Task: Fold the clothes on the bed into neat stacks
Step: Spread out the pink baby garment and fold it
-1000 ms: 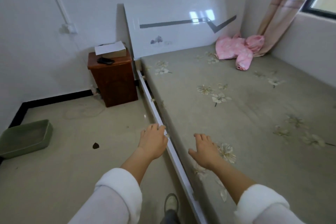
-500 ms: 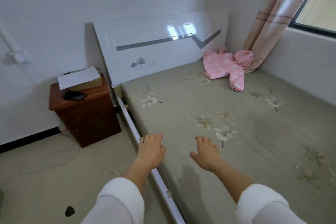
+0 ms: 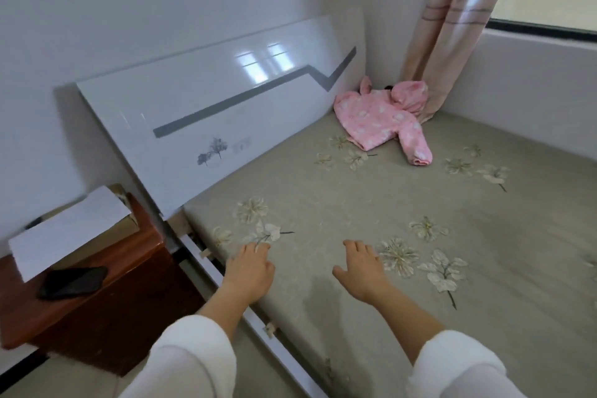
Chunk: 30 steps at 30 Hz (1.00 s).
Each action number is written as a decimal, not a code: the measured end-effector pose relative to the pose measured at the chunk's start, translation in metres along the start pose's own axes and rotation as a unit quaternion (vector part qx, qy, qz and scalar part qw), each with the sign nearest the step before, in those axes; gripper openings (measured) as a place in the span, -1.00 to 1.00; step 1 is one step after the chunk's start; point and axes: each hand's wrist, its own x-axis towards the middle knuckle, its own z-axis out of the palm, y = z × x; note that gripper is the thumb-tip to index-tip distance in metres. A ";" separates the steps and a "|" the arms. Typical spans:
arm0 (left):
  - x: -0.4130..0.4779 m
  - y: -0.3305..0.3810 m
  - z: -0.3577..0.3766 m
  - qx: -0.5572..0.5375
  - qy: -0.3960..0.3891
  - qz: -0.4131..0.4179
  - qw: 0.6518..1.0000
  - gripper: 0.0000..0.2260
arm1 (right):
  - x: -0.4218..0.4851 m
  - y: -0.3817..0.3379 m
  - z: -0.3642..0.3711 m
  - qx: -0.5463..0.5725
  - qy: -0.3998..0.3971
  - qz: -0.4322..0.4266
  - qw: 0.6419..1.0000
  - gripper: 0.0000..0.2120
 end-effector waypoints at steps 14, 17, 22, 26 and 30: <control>0.316 -0.019 -0.028 0.023 -0.019 0.130 0.991 -0.61 | 0.255 0.011 -0.021 0.030 0.008 0.144 0.989 -0.40; 0.374 -0.025 -0.019 0.035 -0.046 0.145 0.988 -0.60 | 0.308 0.013 -0.017 0.036 0.004 0.169 0.985 -0.39; 0.471 -0.028 0.008 0.045 -0.092 0.152 0.983 -0.60 | 0.386 0.020 -0.004 0.037 -0.021 0.199 0.979 -0.37; 0.555 -0.020 0.041 0.032 -0.119 0.162 0.979 -0.58 | 0.448 0.040 0.010 0.035 -0.010 0.220 0.975 -0.39; 0.633 -0.003 0.094 0.027 -0.116 0.181 0.976 -0.54 | 0.504 0.071 0.040 0.046 0.006 0.247 0.968 -0.42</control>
